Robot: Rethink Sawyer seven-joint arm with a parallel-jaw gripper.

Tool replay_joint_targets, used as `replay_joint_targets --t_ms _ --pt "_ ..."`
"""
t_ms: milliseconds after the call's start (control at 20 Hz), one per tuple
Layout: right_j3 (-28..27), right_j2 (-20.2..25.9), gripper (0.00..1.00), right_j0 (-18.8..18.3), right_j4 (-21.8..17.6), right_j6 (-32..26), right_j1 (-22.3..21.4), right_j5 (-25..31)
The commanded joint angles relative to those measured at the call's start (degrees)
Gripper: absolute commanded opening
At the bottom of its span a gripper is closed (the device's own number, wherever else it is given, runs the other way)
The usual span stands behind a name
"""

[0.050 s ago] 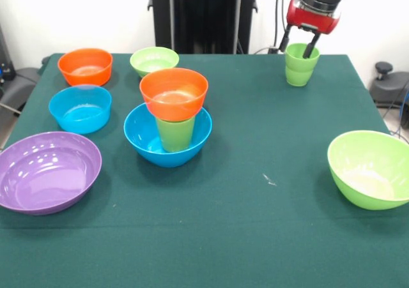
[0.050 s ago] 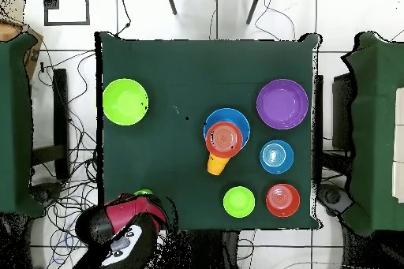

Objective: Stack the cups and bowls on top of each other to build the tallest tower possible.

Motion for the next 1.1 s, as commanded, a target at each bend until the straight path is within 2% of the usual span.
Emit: replay_joint_targets --t_ms 50,1100 --pt "-1.01 2.15 1.0 -0.49 2.62 8.79 1.04 -1.65" --pt "0.72 1.63 1.0 -3.05 -0.31 6.69 1.66 -3.91"
